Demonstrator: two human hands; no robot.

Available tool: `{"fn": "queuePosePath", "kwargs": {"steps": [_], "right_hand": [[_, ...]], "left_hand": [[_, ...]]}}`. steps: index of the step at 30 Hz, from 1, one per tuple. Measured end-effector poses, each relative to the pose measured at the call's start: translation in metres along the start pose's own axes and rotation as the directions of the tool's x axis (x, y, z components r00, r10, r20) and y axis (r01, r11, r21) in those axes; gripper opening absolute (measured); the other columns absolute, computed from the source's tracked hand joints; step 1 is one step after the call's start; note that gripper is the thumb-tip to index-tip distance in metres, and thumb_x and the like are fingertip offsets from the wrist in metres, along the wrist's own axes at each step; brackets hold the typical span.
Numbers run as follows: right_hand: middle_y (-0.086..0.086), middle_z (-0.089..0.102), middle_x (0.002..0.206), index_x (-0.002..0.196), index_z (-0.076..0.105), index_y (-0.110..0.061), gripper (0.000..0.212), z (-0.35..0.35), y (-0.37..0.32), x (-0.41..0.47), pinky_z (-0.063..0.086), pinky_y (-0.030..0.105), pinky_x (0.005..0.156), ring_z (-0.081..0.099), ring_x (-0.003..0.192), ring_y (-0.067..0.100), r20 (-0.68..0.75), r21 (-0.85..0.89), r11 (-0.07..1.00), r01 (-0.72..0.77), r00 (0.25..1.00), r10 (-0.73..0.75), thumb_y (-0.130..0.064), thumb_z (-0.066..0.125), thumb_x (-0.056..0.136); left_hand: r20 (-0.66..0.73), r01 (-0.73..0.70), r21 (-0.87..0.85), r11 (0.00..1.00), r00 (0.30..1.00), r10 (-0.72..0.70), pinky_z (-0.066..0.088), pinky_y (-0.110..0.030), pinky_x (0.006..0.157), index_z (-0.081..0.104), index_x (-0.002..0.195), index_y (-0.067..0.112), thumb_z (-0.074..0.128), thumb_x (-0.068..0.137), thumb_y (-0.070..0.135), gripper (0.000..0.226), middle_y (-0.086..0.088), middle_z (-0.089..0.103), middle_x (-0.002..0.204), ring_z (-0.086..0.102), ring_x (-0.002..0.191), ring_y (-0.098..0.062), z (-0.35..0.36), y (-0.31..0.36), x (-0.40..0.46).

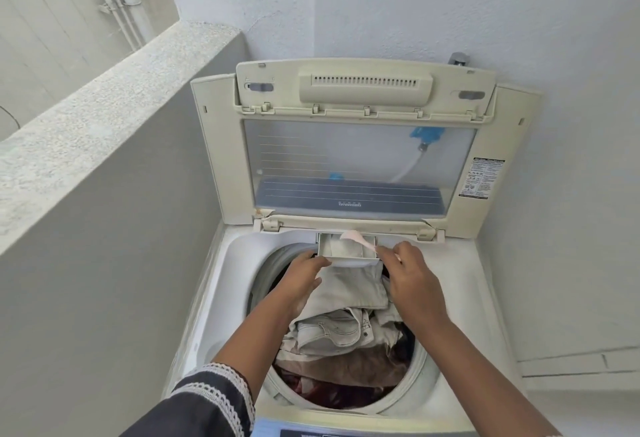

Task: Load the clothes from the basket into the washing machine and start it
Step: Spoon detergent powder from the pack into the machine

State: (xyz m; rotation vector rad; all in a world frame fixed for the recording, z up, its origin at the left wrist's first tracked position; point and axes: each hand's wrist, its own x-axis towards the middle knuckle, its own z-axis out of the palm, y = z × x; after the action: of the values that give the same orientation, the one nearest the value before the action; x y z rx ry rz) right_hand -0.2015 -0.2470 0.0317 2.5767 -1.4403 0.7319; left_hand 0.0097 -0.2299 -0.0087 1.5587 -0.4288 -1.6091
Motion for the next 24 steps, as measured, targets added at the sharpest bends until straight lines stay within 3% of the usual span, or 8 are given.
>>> {"fn": "queuePosePath", "kwargs": {"steps": [2,4,6,10,13,15,20,24], "right_hand": [[0.009,0.052,0.092,0.114,0.07,-0.004,0.033,-0.001,0.002,-0.005,0.041,0.023,0.046,0.055,0.075,0.024,-0.074,-0.032,0.997,0.067,0.995,-0.069,0.004,0.06,0.083],[0.01,0.052,0.092,0.113,0.07,-0.003,0.038,-0.002,0.003,-0.009,0.045,0.027,0.046,0.056,0.075,0.026,-0.061,-0.063,0.994,0.092,0.993,-0.096,0.009,0.068,0.077],[0.011,0.053,0.092,0.112,0.07,-0.002,0.048,-0.002,0.003,-0.011,0.045,0.027,0.047,0.056,0.076,0.027,-0.041,-0.064,0.995,0.077,0.996,-0.08,0.013,0.076,0.067],[0.006,0.051,0.095,0.12,0.068,-0.005,0.033,-0.012,-0.012,-0.006,0.048,0.024,0.053,0.05,0.081,0.021,-0.12,0.171,0.985,-0.033,0.991,0.054,-0.007,0.048,0.094],[0.001,0.051,0.095,0.121,0.066,-0.016,0.03,-0.027,-0.035,0.007,0.039,0.016,0.062,0.05,0.074,0.015,-0.05,0.513,0.807,-0.292,0.929,0.368,-0.006,0.048,0.099],[-0.001,0.056,0.093,0.11,0.066,-0.025,0.024,-0.03,-0.045,0.016,0.039,0.024,0.062,0.051,0.071,0.013,0.077,0.602,0.662,-0.446,0.858,0.509,-0.011,0.049,0.101],[0.003,0.061,0.078,0.094,0.06,-0.025,0.015,-0.037,-0.087,0.031,0.04,0.031,0.057,0.05,0.064,0.018,0.314,0.689,0.443,-0.574,0.786,0.532,-0.018,0.049,0.101],[0.003,0.059,0.078,0.095,0.059,-0.022,0.014,-0.057,-0.145,0.048,0.039,0.028,0.056,0.049,0.066,0.016,0.392,0.789,0.29,-0.542,0.807,0.441,-0.016,0.048,0.101]], "left_hand": [[0.006,-0.006,-0.006,1.0,1.0,0.006,0.039,-0.038,0.109,0.052,0.131,0.02,0.063,0.092,0.015,0.041,-0.003,0.057,0.131,0.049,0.125,-0.015,-0.003,0.0,-0.004],[0.012,-0.009,0.002,1.0,1.0,0.009,0.04,-0.037,0.106,0.046,0.141,0.021,0.064,0.091,0.018,0.053,-0.004,0.055,0.137,0.045,0.13,-0.018,-0.006,0.0,-0.01],[0.013,-0.014,0.012,1.0,1.0,0.014,0.041,-0.036,0.103,0.046,0.142,0.021,0.063,0.092,0.018,0.052,-0.003,0.056,0.137,0.045,0.13,-0.018,-0.008,0.001,-0.018],[-0.018,-0.089,0.017,0.996,0.996,0.089,0.044,-0.037,0.104,0.054,0.13,0.024,0.062,0.094,0.018,0.037,-0.001,0.061,0.127,0.053,0.118,-0.012,-0.016,0.011,-0.042],[-0.056,-0.207,-0.009,0.978,0.977,0.206,0.049,-0.033,0.093,0.055,0.132,0.021,0.061,0.095,0.019,0.037,0.001,0.065,0.12,0.059,0.113,-0.011,-0.031,0.023,-0.066],[-0.087,-0.276,-0.038,0.96,0.958,0.272,0.051,-0.025,0.082,0.058,0.127,0.022,0.06,0.096,0.017,0.032,0.003,0.067,0.111,0.064,0.107,-0.01,-0.043,0.032,-0.086],[-0.216,-0.427,0.034,0.904,0.88,0.424,0.047,-0.029,0.092,0.06,0.124,0.022,0.06,0.096,0.013,0.029,-0.002,0.062,0.129,0.06,0.108,-0.009,-0.089,0.056,-0.149],[-0.295,-0.53,0.125,0.839,0.787,0.541,0.046,-0.035,0.102,0.058,0.127,0.023,0.06,0.096,0.016,0.031,0.005,0.062,0.129,0.059,0.115,-0.005,-0.124,0.069,-0.218]]}}
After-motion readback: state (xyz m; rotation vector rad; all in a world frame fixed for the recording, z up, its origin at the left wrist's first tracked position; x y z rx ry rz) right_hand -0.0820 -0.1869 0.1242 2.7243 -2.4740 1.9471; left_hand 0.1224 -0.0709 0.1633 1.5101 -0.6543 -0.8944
